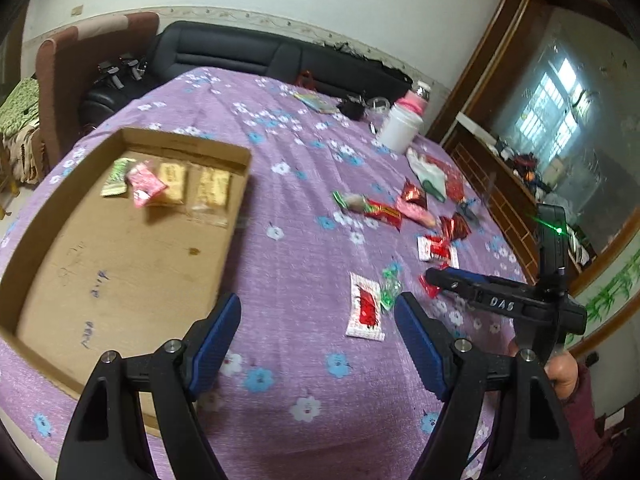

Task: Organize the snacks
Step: 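Grasp the red-and-white packet with the left tool while the right tool grasps the green candy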

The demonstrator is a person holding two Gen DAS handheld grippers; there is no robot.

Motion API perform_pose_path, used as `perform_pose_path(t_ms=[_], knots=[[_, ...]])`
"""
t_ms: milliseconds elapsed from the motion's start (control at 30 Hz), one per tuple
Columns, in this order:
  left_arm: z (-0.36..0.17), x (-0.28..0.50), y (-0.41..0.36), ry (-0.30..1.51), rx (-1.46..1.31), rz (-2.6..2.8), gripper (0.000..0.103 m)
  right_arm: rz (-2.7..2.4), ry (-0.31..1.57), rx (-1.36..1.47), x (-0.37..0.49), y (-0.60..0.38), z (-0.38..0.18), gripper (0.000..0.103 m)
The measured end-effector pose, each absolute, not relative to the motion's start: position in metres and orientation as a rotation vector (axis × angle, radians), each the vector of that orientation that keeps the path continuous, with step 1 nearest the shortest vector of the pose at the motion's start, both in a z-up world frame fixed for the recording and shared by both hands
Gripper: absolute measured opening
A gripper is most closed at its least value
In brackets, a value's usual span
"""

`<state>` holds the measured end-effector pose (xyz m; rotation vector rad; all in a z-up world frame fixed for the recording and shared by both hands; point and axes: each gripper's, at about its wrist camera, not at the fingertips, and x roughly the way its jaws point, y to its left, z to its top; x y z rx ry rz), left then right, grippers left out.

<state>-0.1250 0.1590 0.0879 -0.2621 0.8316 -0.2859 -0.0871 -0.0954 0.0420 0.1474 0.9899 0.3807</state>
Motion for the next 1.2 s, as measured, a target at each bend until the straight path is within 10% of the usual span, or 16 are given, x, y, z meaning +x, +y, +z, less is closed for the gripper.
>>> perform_pose_path(t_ms=[233,333,1000,1133,1200], knots=[[0.084,-0.122,0.146,0.86,-0.228,-0.278,0.078,0.403,1.019,0.229,-0.074,-0.065,0.021,0.049],[0.082,-0.119,0.144,0.866,-0.221,-0.277,0.078,0.372,0.998,0.144,-0.074,-0.05,0.019,0.028],[0.021,-0.063,0.046,0.995,0.097,-0.325,0.078,0.26,0.961,0.093,-0.108,-0.119,0.017,0.028],[0.014,-0.064,0.038,0.972,0.182,-0.298,0.032,0.266,0.943,0.094,-0.11,-0.119,0.016,0.028],[0.015,-0.066,0.037,0.963,0.189,-0.307,0.03,0.267,0.936,0.096,-0.111,-0.12,0.016,0.028]])
